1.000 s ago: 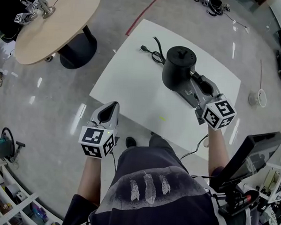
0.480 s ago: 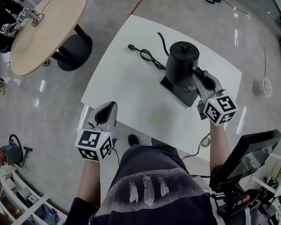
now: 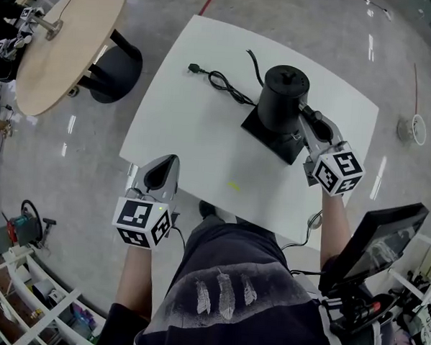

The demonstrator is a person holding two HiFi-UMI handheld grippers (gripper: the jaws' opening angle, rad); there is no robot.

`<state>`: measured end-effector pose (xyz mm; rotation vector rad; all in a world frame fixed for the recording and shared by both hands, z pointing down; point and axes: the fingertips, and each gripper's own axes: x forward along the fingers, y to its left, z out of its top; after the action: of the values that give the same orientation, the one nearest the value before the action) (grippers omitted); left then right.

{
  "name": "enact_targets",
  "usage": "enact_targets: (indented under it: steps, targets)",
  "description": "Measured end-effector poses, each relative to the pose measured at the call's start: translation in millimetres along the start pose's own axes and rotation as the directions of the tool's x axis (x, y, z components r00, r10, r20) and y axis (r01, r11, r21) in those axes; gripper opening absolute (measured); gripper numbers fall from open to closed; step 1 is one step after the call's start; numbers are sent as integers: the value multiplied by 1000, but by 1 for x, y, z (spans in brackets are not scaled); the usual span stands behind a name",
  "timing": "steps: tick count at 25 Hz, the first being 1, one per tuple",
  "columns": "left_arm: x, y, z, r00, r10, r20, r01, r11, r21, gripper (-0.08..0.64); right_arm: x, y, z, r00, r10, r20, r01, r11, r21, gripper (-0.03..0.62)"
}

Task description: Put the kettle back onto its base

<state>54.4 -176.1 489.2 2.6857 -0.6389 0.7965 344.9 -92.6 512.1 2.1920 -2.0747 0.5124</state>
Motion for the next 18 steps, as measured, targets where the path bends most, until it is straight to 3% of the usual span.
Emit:
enact_targets:
  steps: [18]
  targets:
    - [31, -13, -2, 999, -32, -41, 33, 999, 23, -2, -3, -2, -39, 997, 42, 60, -41, 999, -18, 57]
